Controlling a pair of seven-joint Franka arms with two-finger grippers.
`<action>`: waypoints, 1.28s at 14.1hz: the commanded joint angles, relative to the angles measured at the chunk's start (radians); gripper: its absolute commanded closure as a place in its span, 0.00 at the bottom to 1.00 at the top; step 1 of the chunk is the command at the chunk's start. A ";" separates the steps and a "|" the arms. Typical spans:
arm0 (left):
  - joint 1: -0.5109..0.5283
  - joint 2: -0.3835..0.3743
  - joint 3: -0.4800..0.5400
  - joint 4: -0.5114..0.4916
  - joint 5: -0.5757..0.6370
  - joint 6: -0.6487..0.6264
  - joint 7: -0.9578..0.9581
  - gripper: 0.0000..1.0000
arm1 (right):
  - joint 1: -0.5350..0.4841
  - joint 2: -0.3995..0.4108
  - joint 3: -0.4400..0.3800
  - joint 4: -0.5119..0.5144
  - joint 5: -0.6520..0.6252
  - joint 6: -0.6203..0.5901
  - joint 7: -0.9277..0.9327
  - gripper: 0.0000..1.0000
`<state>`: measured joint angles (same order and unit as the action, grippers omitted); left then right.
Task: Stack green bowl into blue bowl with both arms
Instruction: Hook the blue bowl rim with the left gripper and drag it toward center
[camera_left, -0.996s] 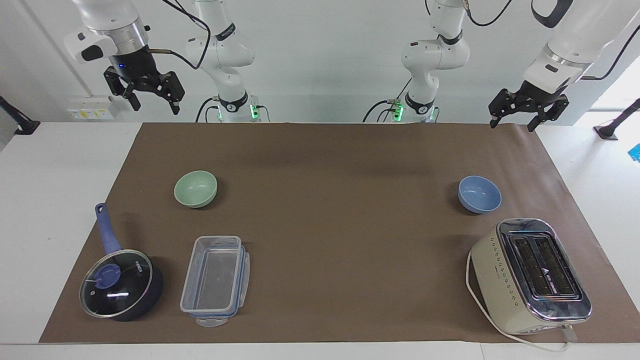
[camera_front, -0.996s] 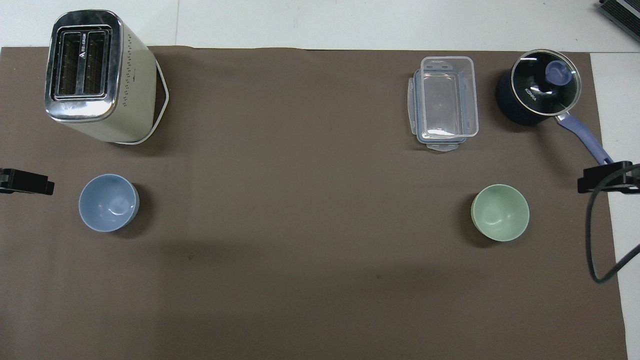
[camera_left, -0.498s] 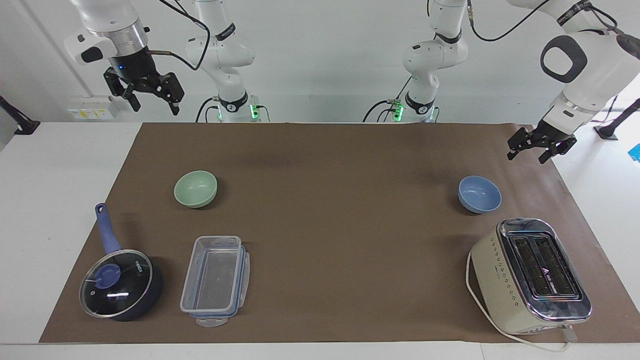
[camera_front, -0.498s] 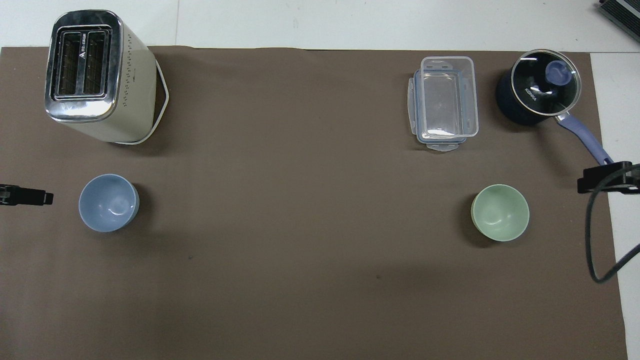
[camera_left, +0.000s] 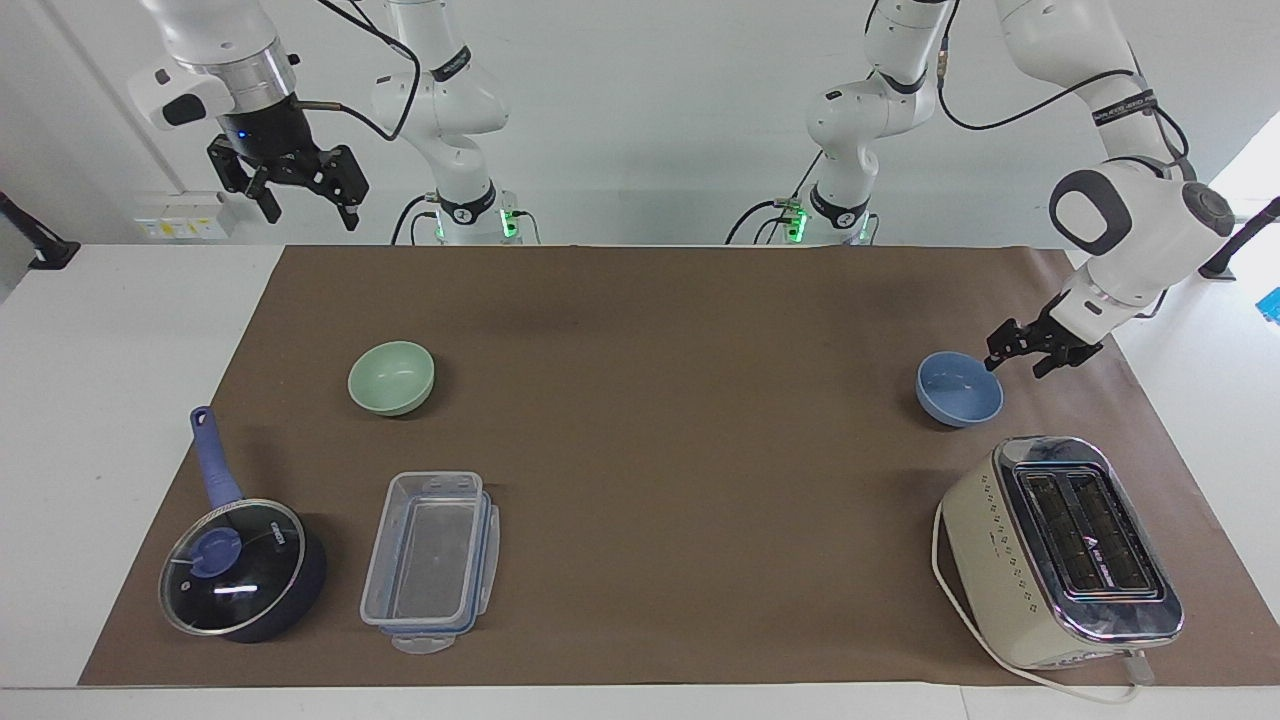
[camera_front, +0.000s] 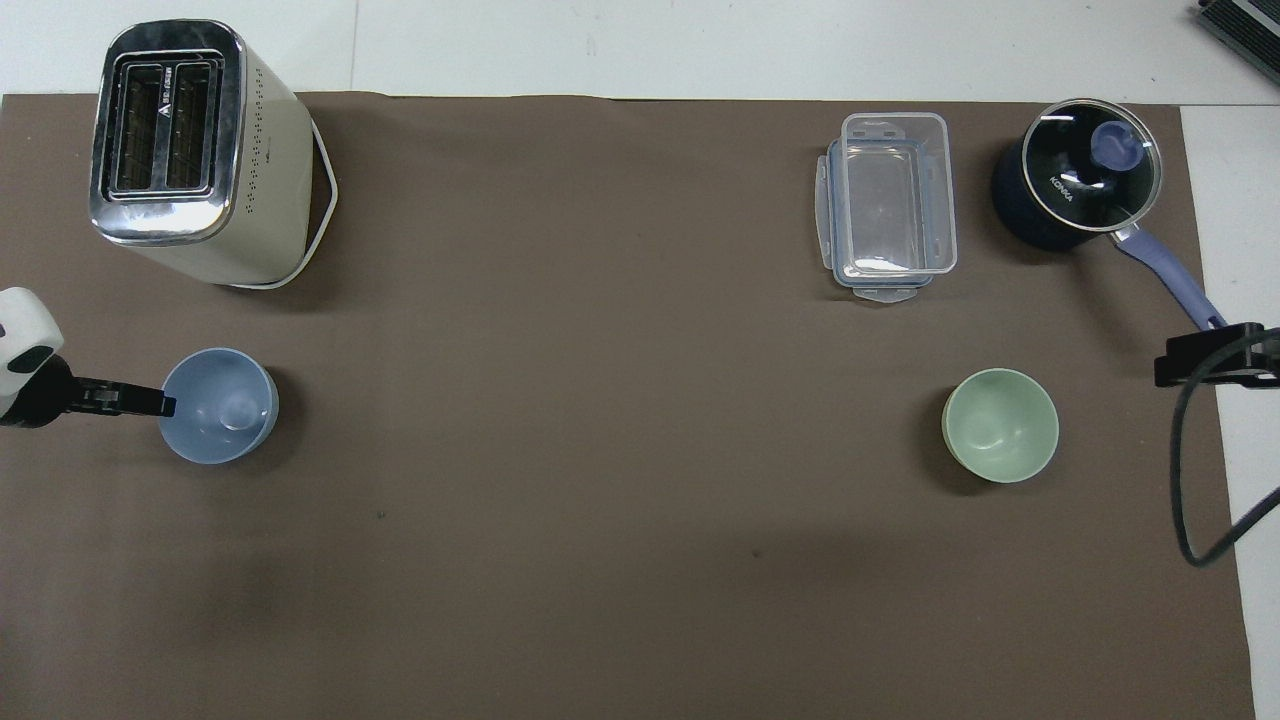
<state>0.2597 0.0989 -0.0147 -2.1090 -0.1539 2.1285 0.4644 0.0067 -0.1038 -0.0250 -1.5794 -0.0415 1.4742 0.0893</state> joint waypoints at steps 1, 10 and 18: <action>0.013 0.005 -0.010 -0.064 -0.026 0.083 0.023 0.32 | -0.016 -0.020 0.002 -0.024 0.028 0.006 -0.028 0.00; 0.006 -0.034 -0.010 -0.069 -0.030 0.019 0.002 1.00 | -0.017 -0.020 0.002 -0.033 0.028 0.006 -0.030 0.00; -0.327 -0.142 -0.022 -0.078 -0.013 -0.050 -0.437 1.00 | -0.049 -0.024 0.001 -0.082 0.028 0.054 -0.040 0.00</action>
<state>0.0398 -0.0399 -0.0500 -2.1682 -0.1681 2.0786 0.1588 -0.0103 -0.1057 -0.0268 -1.6130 -0.0415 1.5011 0.0892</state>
